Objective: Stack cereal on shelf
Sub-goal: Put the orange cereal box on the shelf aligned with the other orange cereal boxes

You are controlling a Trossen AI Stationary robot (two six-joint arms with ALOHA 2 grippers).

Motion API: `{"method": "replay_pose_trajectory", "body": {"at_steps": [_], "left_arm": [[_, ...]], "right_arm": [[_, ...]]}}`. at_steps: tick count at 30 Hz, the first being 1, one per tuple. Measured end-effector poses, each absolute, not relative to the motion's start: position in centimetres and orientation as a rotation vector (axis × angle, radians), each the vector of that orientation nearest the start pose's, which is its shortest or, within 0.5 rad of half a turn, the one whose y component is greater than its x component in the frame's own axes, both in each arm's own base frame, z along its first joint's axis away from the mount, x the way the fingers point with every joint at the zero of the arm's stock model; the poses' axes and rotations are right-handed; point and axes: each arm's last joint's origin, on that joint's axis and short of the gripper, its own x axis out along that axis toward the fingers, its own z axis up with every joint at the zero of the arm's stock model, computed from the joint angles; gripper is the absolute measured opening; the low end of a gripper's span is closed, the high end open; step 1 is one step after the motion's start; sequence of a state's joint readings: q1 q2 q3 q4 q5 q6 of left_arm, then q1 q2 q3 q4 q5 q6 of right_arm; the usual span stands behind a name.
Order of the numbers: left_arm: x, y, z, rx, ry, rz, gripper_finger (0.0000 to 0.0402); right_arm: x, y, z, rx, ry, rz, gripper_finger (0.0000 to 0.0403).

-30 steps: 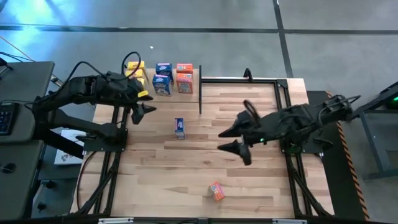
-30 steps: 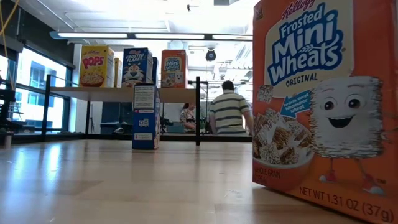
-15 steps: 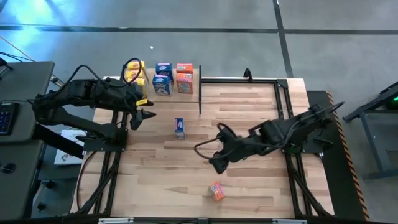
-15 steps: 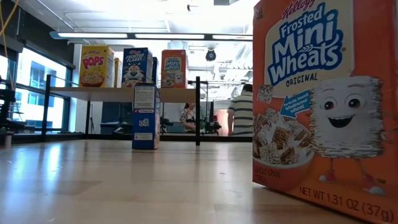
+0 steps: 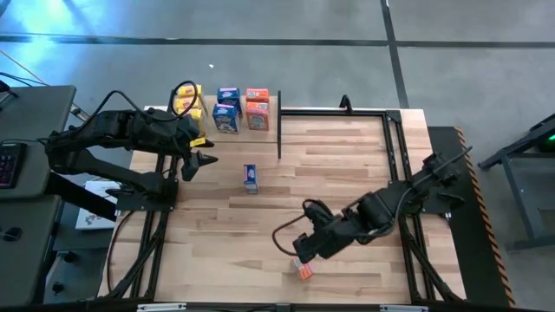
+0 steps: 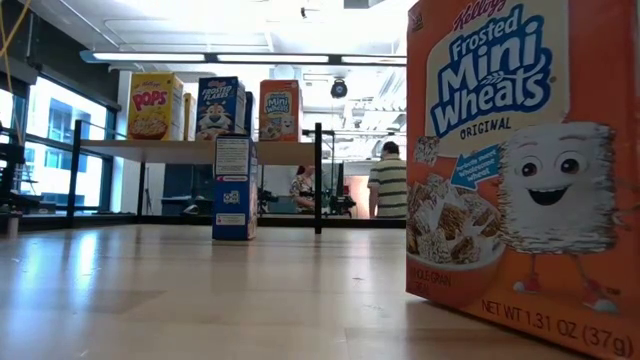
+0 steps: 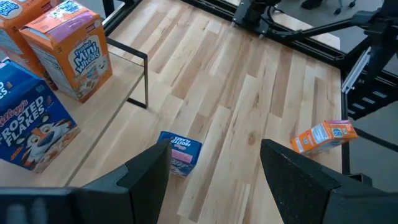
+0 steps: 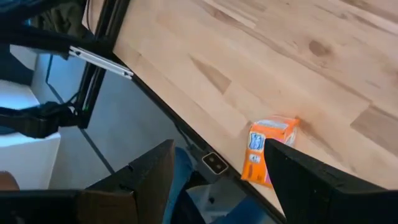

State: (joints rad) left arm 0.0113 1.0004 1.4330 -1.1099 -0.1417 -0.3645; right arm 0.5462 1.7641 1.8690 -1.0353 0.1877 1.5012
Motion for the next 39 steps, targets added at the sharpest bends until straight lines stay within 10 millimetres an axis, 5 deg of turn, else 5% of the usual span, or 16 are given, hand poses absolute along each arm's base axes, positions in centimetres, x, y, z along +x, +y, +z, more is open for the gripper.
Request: {"method": "replay_pose_trajectory", "body": {"at_steps": [9, 39], "left_arm": [[15.0, 0.6, 42.3, -0.301, 0.639, 0.281, 0.0239], [14.9, 0.8, 42.3, -0.28, 0.626, 0.339, 0.0239]], "right_arm": [[30.6, 20.5, 35.3, 1.059, 0.97, -0.484, 0.024], [33.6, 23.5, 27.8, 0.96, 1.11, -0.637, 0.024]]}}
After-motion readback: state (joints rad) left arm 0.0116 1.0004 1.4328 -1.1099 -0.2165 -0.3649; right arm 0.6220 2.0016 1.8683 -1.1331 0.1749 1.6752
